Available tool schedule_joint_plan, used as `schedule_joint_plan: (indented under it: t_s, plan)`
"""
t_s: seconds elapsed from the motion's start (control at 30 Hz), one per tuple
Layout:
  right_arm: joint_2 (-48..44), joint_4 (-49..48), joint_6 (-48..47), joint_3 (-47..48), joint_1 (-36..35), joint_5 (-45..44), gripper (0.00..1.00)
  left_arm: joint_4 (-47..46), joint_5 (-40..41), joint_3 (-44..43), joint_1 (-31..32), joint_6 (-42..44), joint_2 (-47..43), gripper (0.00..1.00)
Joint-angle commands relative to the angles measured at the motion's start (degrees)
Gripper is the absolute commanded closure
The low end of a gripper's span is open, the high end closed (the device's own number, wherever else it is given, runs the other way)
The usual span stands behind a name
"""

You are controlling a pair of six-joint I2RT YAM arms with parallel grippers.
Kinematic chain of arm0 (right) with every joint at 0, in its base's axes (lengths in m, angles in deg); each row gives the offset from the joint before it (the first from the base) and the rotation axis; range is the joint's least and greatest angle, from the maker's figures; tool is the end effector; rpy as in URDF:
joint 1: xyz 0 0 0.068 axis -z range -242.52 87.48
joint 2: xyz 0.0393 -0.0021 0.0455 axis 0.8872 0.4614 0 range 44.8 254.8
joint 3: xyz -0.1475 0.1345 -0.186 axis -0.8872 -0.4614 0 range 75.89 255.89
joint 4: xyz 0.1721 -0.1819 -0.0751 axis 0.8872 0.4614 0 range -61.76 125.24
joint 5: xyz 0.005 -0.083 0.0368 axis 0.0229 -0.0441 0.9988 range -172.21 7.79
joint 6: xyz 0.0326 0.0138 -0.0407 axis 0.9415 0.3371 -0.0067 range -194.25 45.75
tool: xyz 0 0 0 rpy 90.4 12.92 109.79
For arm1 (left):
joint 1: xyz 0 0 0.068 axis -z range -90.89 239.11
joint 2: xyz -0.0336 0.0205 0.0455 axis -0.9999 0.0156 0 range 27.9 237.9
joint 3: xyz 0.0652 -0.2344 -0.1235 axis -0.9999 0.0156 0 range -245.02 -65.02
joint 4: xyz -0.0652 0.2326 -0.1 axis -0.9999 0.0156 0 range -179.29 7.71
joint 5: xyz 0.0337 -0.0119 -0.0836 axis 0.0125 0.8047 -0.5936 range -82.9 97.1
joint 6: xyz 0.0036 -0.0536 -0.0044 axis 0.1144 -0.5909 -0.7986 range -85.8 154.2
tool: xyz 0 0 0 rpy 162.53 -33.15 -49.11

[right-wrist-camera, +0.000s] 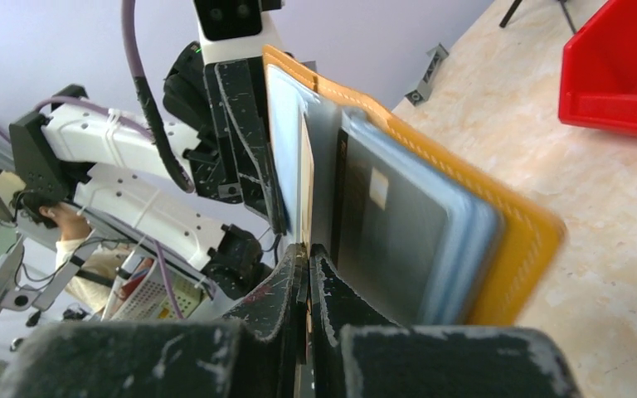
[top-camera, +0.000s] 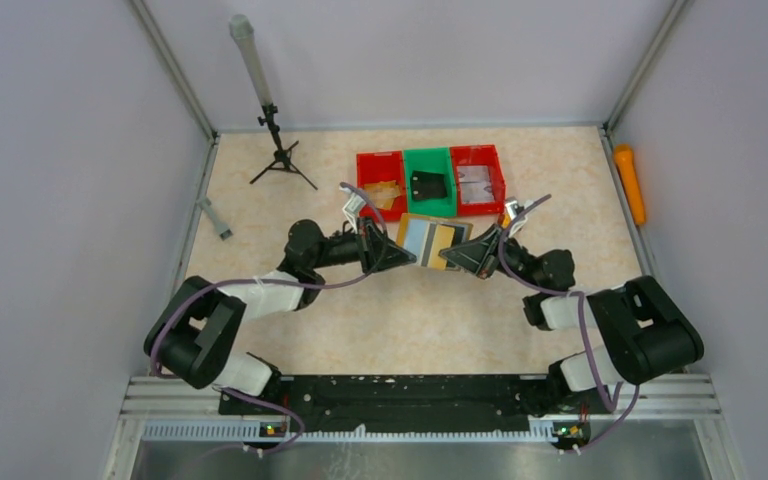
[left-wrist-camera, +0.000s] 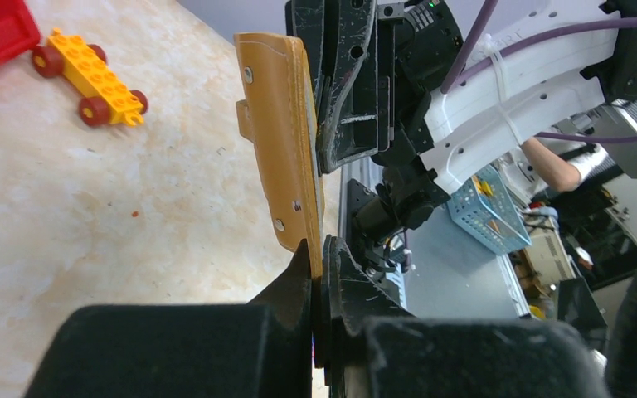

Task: Take the credit cards out of the card holder
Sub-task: Remove the credit card from the card holder, then place the credit card in the storage box.

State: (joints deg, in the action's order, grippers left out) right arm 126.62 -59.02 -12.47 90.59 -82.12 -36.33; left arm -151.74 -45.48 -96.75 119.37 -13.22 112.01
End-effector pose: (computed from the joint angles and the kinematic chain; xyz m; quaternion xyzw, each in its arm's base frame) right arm 0.2041 0.0998 0.2065 -0.1084 0.6070 0.6615 0.4269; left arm 0.2312 -0.1676 0.2354 0.2498 0.6200 -0.6526 0.3567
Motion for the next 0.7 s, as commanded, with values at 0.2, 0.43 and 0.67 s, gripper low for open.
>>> schedule_joint_plan:
  t_s: [0.2,0.43,0.67]
  plan:
    - [-3.5,6.0,-7.7,0.4,2.7,-4.0,1.0,7.0,10.0,2.6,-3.1,7.3,-9.9,1.0]
    - [-11.5,34.4,-25.0,5.9,0.4,-10.6,1.0,23.2,29.9,5.3,-3.1,15.6,-21.5,1.0]
    - [-9.9,62.7,-45.1,22.4,-10.6,-25.7,1.0,37.2,51.7,7.7,-3.1,16.3,-34.7,1.0]
